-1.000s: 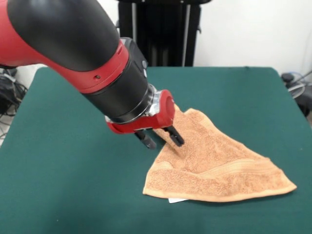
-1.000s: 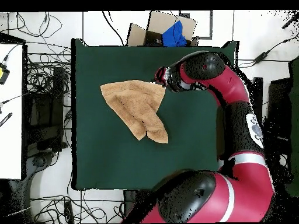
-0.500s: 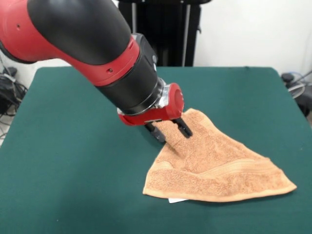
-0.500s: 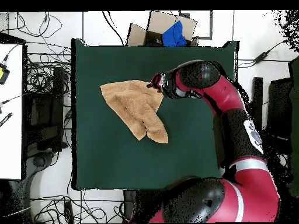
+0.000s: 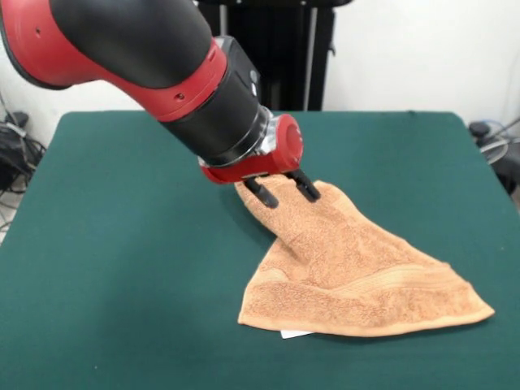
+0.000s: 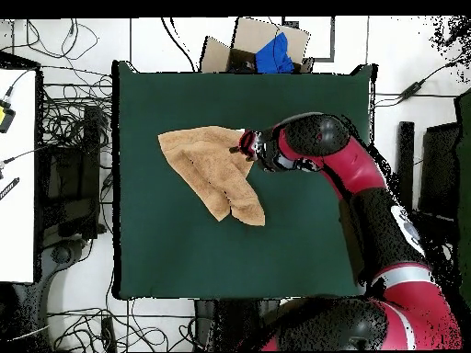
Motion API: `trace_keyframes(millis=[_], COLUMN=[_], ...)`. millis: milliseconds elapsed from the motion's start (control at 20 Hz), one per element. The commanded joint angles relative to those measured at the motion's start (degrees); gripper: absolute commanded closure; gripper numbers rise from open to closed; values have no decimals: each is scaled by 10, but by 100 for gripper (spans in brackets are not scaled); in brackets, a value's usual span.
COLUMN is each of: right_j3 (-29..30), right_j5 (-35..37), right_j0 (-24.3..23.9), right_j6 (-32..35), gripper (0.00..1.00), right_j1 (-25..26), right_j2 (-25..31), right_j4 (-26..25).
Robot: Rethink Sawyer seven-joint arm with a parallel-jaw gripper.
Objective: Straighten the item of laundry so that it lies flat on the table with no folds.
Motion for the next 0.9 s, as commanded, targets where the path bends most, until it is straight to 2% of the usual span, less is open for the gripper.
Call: trace_keyframes(millis=[50,400,550,900], right_j3=[121,134,123,127], right_j5=[-82,-122,-126,-138], right_j0=[-27,-43,-40,-40], right_j6=[7,6,9,12], gripper=[0,0,0,0], right_j1=[5,24,33,27], right_j2=[61,74,72,71], right_j4=[10,-7,-12,-19])
